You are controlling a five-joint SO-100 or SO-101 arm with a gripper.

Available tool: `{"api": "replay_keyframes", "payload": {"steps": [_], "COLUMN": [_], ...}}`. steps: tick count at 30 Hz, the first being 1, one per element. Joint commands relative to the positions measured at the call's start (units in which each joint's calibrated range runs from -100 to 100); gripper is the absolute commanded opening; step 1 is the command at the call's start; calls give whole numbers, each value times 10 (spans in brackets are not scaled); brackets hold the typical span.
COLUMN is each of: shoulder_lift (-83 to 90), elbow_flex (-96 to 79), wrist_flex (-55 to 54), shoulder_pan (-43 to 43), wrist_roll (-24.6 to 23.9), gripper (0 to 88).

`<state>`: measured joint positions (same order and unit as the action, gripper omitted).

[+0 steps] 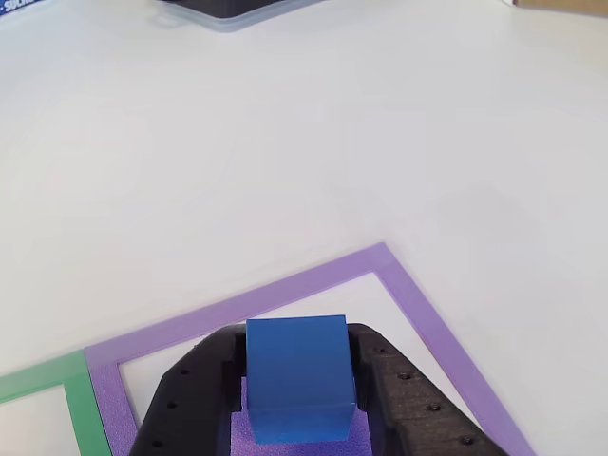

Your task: Tower of hanoi

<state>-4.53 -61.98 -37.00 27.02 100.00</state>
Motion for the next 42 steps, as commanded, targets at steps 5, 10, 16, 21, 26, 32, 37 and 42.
{"api": "replay_keyframes", "payload": {"steps": [5, 10, 16, 21, 26, 32, 37, 42], "shoulder_lift": [-2, -8, -16, -20, -10, 67, 191, 310], "elbow_flex": [5, -4, -2, -2, 0, 1, 36, 125], "wrist_flex": [-25, -35, -38, -40, -39, 43, 214, 464], "shoulder_pan": [6, 7, 15, 18, 21, 17, 2, -15], "wrist_roll": [0, 0, 0, 0, 0, 0, 0, 0], "gripper": [31, 53, 130, 187, 250, 236, 220, 118]}}
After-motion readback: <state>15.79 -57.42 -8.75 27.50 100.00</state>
